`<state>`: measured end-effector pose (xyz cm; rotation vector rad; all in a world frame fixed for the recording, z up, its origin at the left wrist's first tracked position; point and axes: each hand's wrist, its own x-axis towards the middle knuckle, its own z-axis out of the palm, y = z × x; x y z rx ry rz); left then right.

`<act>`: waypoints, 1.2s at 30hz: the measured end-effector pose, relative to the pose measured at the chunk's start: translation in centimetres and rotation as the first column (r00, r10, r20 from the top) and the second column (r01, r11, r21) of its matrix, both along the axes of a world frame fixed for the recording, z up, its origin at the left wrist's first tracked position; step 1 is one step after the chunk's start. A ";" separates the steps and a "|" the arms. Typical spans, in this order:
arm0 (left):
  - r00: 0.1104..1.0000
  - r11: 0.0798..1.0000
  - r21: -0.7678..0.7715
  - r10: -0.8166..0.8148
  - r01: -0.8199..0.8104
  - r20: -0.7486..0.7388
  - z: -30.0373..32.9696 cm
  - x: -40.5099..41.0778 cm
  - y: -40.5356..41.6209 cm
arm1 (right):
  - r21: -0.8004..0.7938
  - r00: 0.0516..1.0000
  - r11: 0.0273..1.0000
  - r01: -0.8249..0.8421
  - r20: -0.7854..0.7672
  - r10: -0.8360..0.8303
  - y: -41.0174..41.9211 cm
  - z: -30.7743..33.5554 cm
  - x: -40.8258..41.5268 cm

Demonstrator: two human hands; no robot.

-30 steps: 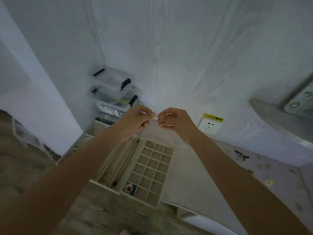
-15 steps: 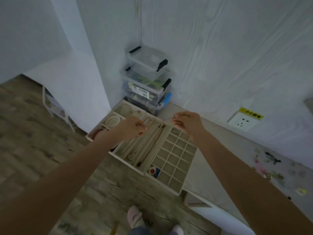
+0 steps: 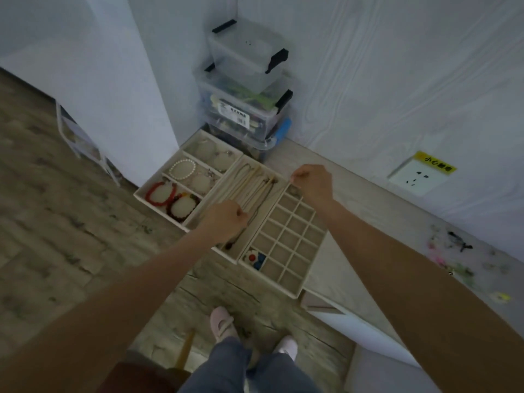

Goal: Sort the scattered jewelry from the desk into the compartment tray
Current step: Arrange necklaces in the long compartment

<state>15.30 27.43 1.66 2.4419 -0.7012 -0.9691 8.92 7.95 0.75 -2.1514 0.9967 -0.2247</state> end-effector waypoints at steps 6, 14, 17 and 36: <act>0.999 0.998 0.051 0.032 -0.032 -0.002 -1.8 -1.3 -0.3 | -0.047 0.998 0.998 -0.046 -0.053 0.043 0.0 -2.0 0.8; 0.997 0.996 0.094 0.000 -0.008 0.080 -1.8 -1.8 -0.8 | -0.159 0.991 0.986 -0.047 -0.128 0.026 0.0 -2.5 2.4; 0.998 0.997 0.082 -0.005 0.000 0.065 -1.7 -1.9 -0.9 | -0.168 0.991 0.986 -0.019 -0.135 -0.004 0.0 -2.8 2.7; 0.958 0.932 0.277 -0.269 0.233 0.098 -2.1 -2.3 -2.3 | -0.288 0.957 0.929 -0.230 -0.242 0.162 0.1 -2.7 3.1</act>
